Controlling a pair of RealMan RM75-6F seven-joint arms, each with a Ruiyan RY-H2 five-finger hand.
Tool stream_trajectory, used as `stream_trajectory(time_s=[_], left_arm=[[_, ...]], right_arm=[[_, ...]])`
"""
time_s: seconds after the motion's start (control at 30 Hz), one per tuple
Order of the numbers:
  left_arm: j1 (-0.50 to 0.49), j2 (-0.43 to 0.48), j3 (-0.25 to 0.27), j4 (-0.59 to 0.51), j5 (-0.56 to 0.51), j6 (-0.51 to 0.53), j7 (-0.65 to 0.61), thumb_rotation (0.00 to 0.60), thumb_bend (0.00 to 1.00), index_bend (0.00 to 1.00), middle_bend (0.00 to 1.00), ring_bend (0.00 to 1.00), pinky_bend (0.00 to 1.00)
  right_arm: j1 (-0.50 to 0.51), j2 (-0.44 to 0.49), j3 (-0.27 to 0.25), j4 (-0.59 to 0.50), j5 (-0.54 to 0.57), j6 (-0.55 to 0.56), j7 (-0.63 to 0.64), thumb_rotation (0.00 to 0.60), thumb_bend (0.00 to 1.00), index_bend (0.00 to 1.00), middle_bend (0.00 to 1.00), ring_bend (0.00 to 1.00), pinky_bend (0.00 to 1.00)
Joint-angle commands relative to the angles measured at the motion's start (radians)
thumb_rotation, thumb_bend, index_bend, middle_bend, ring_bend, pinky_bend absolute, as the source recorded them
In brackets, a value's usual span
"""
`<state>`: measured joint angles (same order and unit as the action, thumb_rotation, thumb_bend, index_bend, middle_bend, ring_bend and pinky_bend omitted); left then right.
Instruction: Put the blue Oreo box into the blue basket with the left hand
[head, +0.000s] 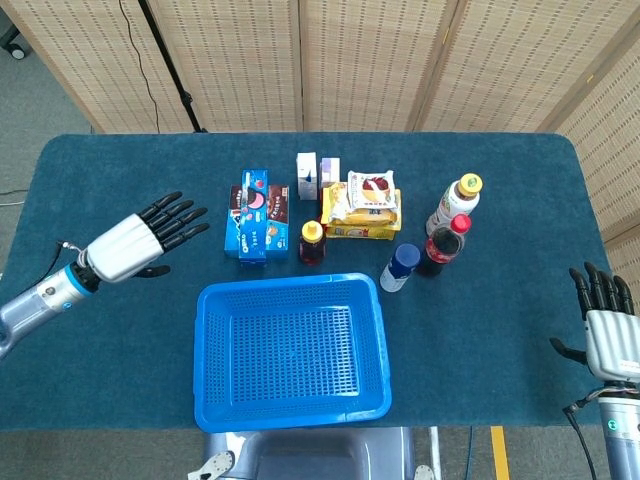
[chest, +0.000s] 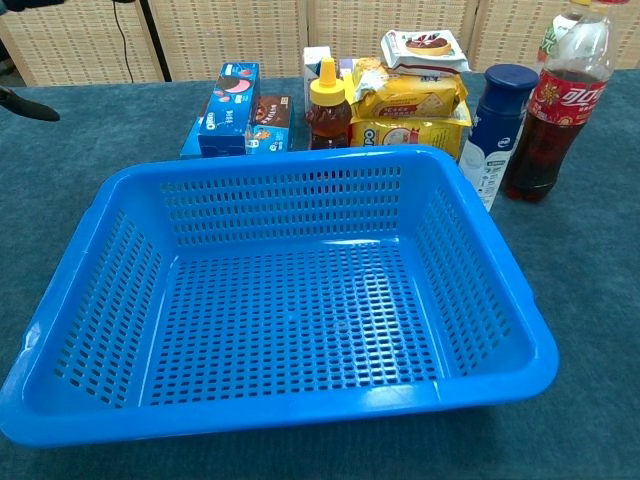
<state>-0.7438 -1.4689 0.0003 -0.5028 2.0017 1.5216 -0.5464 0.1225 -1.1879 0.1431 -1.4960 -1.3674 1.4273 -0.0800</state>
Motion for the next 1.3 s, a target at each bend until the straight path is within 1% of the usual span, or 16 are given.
stream_trajectory(time_s=[0.03,0.13,0.33,0.47,0.63,0.73,0.9,1.0,1.03,1.07,1.1,1.17,1.23,1.27,1.3], left_arm=[[-0.072,-0.053,0.040,0.064,0.013,-0.072,-0.026,0.517,0.03,0.00,0.00,0.00,0.08],[-0.135,-0.087,0.064,0.093,0.013,-0.140,-0.031,0.515,0.05,0.00,0.00,0.00,0.09],[-0.231,-0.138,0.082,0.107,-0.011,-0.238,-0.035,0.511,0.07,0.00,0.00,0.00,0.11],[-0.267,-0.160,0.096,0.122,-0.031,-0.291,-0.046,0.496,0.08,0.00,0.00,0.00,0.11],[-0.289,-0.190,0.121,0.150,-0.047,-0.336,-0.062,0.493,0.08,0.00,0.00,0.00,0.16],[-0.300,-0.214,0.133,0.174,-0.058,-0.367,-0.064,0.493,0.09,0.00,0.00,0.00,0.16],[-0.323,-0.257,0.140,0.218,-0.083,-0.412,-0.064,0.486,0.10,0.01,0.00,0.00,0.16],[-0.337,-0.283,0.147,0.239,-0.094,-0.439,-0.055,0.485,0.16,0.10,0.02,0.06,0.18],[-0.340,-0.289,0.149,0.244,-0.097,-0.445,-0.052,0.485,0.20,0.17,0.05,0.10,0.21],[-0.342,-0.296,0.152,0.245,-0.099,-0.449,-0.051,0.483,0.24,0.25,0.10,0.16,0.27],[-0.344,-0.302,0.153,0.247,-0.102,-0.452,-0.050,0.484,0.27,0.30,0.15,0.19,0.31],[-0.344,-0.311,0.157,0.250,-0.108,-0.441,-0.047,0.483,0.38,0.45,0.28,0.31,0.43],[-0.342,-0.319,0.160,0.257,-0.114,-0.432,-0.036,0.490,0.46,0.55,0.38,0.38,0.48],[-0.341,-0.322,0.161,0.260,-0.117,-0.429,-0.030,0.501,0.49,0.60,0.42,0.42,0.50],[-0.339,-0.326,0.160,0.263,-0.124,-0.428,-0.021,0.509,0.51,0.63,0.45,0.44,0.51]], right_arm=[[0.005,-0.005,0.006,0.008,0.016,-0.011,-0.004,0.600,0.00,0.00,0.00,0.00,0.00],[0.013,-0.012,0.012,0.021,0.039,-0.032,-0.010,0.600,0.00,0.00,0.00,0.00,0.00],[0.023,-0.022,0.021,0.045,0.075,-0.062,-0.015,0.600,0.00,0.00,0.00,0.00,0.00],[0.024,-0.024,0.028,0.060,0.098,-0.071,-0.014,0.600,0.00,0.00,0.00,0.00,0.00],[0.020,-0.026,0.029,0.069,0.115,-0.075,-0.015,0.600,0.00,0.00,0.00,0.00,0.00],[0.020,-0.027,0.029,0.072,0.123,-0.080,-0.017,0.600,0.00,0.00,0.00,0.00,0.00],[0.020,-0.030,0.030,0.076,0.129,-0.084,-0.016,0.600,0.00,0.00,0.00,0.00,0.00],[0.022,-0.030,0.032,0.079,0.134,-0.090,-0.014,0.600,0.00,0.00,0.00,0.00,0.00],[0.023,-0.031,0.032,0.080,0.136,-0.092,-0.013,0.600,0.00,0.00,0.00,0.00,0.00],[0.023,-0.031,0.033,0.081,0.137,-0.094,-0.011,0.600,0.00,0.00,0.00,0.00,0.00],[0.024,-0.031,0.034,0.082,0.139,-0.095,-0.009,0.600,0.00,0.00,0.00,0.00,0.00],[0.026,-0.031,0.034,0.085,0.140,-0.101,-0.005,0.600,0.00,0.00,0.00,0.00,0.00],[0.029,-0.031,0.034,0.087,0.139,-0.106,0.000,0.600,0.00,0.00,0.00,0.00,0.00],[0.029,-0.030,0.033,0.088,0.138,-0.108,0.003,0.600,0.00,0.00,0.00,0.00,0.00],[0.030,-0.030,0.033,0.088,0.136,-0.109,0.007,0.600,0.00,0.00,0.00,0.00,0.00]])
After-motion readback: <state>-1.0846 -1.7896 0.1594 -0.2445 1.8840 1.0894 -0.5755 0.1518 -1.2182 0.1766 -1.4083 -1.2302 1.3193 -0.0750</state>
